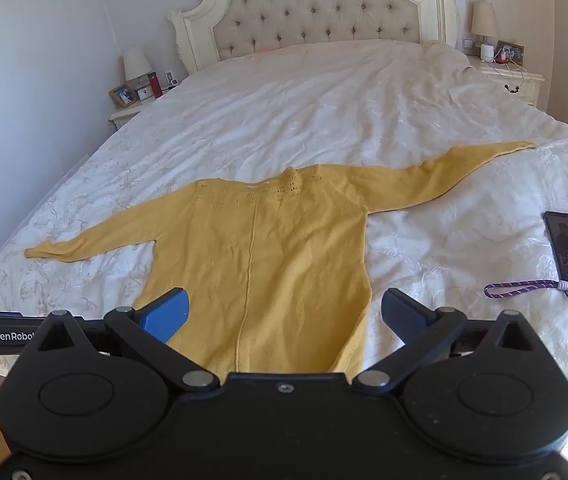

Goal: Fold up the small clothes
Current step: 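Move the right gripper to the sweater sleeve cuff nearest it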

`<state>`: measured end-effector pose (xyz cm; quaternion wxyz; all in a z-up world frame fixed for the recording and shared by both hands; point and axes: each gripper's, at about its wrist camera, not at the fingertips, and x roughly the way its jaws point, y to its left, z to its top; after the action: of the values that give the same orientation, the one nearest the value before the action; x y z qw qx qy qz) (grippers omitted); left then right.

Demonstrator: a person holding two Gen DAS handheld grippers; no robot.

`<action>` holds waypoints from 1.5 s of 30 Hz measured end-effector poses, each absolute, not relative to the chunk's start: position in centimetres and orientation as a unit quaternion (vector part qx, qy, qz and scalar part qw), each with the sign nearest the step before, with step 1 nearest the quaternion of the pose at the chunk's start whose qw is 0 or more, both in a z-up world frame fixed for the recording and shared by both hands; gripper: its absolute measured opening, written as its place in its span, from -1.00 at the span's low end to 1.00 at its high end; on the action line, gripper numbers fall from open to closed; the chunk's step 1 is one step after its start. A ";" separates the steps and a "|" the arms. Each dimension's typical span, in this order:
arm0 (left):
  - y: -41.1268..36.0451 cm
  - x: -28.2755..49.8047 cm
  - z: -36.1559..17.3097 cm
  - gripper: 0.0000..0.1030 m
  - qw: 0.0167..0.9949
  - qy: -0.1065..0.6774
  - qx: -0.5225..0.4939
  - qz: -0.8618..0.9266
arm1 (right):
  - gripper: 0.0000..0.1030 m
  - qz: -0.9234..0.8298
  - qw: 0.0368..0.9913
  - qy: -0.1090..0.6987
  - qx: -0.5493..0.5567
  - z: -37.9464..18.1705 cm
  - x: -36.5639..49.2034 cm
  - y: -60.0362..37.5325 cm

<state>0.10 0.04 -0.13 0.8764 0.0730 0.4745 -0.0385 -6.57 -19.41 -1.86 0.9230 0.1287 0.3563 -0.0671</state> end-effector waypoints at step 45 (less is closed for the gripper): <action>2.8 7.1 -5.6 0.54 0.832 0.546 0.077 -0.059 | 0.98 -0.146 0.837 0.513 0.127 -13.9 -0.4 -20.7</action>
<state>7.09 2.78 -5.57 0.8320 0.0768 0.5462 -0.0591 -0.41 -20.73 -13.90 0.8366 0.1266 0.5127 -0.1457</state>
